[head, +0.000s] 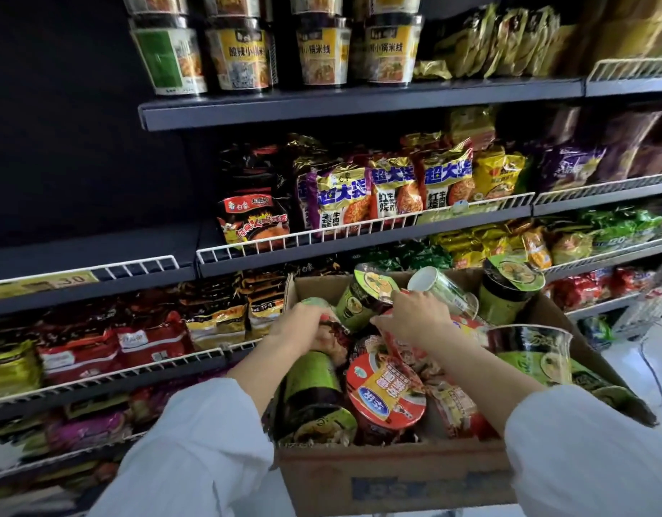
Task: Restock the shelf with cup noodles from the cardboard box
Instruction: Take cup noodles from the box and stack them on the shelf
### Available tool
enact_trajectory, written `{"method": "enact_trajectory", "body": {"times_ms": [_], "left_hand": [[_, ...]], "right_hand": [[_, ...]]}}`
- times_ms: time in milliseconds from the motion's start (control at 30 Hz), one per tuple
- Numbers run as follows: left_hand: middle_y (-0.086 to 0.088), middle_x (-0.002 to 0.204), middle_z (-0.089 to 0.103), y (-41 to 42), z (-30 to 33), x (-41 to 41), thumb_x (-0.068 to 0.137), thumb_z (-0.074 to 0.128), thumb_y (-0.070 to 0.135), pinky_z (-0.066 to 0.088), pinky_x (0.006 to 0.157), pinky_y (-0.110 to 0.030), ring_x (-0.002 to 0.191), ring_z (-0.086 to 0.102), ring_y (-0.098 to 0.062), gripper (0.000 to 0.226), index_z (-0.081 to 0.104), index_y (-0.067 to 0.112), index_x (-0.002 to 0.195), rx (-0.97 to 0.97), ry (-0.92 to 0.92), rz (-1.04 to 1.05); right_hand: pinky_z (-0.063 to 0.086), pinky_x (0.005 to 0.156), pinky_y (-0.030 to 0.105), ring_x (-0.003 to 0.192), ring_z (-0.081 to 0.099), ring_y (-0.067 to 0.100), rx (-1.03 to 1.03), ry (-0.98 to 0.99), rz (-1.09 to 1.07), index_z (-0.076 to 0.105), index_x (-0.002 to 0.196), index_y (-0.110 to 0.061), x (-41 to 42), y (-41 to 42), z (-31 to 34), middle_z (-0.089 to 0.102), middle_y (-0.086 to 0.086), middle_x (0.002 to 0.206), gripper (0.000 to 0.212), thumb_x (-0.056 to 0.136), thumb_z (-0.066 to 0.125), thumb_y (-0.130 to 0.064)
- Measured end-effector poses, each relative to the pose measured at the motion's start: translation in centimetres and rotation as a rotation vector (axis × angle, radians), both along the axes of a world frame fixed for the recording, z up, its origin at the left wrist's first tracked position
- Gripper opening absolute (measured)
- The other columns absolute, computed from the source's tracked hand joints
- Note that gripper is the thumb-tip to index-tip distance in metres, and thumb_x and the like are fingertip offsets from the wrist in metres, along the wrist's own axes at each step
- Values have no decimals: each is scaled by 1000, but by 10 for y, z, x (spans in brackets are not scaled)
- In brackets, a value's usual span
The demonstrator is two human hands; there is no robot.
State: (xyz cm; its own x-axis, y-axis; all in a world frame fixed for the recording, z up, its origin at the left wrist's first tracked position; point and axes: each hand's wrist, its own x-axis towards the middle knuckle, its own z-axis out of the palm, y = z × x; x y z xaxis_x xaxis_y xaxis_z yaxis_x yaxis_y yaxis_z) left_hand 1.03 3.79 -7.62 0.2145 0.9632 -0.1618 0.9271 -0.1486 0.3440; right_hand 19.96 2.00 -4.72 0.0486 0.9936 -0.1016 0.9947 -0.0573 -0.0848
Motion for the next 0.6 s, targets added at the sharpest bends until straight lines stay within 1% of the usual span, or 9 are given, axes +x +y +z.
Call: {"method": "enact_trajectory", "body": {"times_ms": [100, 167, 233, 267, 300, 333, 400, 467, 600], "left_hand": [[-2, 103, 67, 5, 9, -6, 95, 54, 21, 40, 52, -19, 66, 56, -6, 43, 48, 32, 136, 51, -47, 65], [-3, 104, 67, 10, 13, -9, 95, 53, 31, 43, 58, -22, 68, 56, -12, 37, 54, 25, 132, 71, -113, 133], [2, 80, 62, 16, 17, -14, 94, 53, 39, 39, 57, -22, 71, 54, -16, 30, 65, 14, 103, 54, -232, 226], [2, 71, 56, 19, 17, -17, 94, 51, 42, 35, 55, -24, 70, 52, -18, 33, 62, 12, 86, 49, -280, 294], [-1, 70, 54, 20, 18, -20, 94, 49, 45, 35, 57, -28, 69, 51, -20, 38, 58, 11, 79, 46, -329, 365], [-5, 76, 57, 24, 15, -24, 94, 49, 47, 39, 60, -28, 71, 54, -22, 41, 57, 9, 79, 36, -408, 436], [-11, 91, 63, 29, 11, -30, 92, 52, 48, 54, 63, -32, 67, 66, -29, 45, 61, 4, 93, -29, -743, 564], [-14, 98, 63, 26, 14, -32, 94, 54, 40, 56, 46, -28, 55, 69, -29, 40, 60, 3, 106, -110, -1042, 661], [-19, 108, 66, 17, 24, -43, 93, 54, 37, 53, 42, -20, 57, 71, -29, 38, 59, 6, 115, -107, -1268, 711]], "right_hand": [[43, 94, 43, 120, 47, 37, -103, 170, 1, 36, 136, -11, -3, 23, -5, 43, 19, 135, 69, 88, 50, -58], [38, 100, 44, 127, 39, 38, -161, 258, -5, 28, 142, -9, -5, 38, -10, 34, 25, 141, 78, 87, 51, -59], [33, 106, 44, 133, 32, 40, -187, 303, -31, 20, 147, -7, -5, 53, -13, 30, 27, 145, 87, 86, 51, -60], [31, 109, 45, 135, 29, 41, -195, 314, -39, 17, 148, -7, -4, 60, -15, 30, 27, 146, 89, 85, 51, -61], [29, 111, 45, 137, 26, 41, -200, 318, -45, 16, 149, -7, -3, 66, -18, 29, 26, 148, 91, 85, 51, -61], [27, 112, 46, 139, 24, 41, -201, 322, -49, 16, 149, -8, -2, 72, -22, 28, 25, 149, 91, 85, 51, -62], [24, 113, 46, 141, 20, 39, -198, 346, -58, 15, 150, -11, -1, 81, -28, 25, 24, 151, 91, 84, 52, -62], [23, 112, 47, 141, 21, 38, -183, 405, -100, 17, 149, -17, -2, 91, -34, 26, 23, 150, 89, 82, 54, -63], [36, 102, 45, 123, 42, 40, -151, 529, -136, 35, 125, -29, -3, 104, -36, 46, 21, 132, 76, 68, 64, -69]]}}
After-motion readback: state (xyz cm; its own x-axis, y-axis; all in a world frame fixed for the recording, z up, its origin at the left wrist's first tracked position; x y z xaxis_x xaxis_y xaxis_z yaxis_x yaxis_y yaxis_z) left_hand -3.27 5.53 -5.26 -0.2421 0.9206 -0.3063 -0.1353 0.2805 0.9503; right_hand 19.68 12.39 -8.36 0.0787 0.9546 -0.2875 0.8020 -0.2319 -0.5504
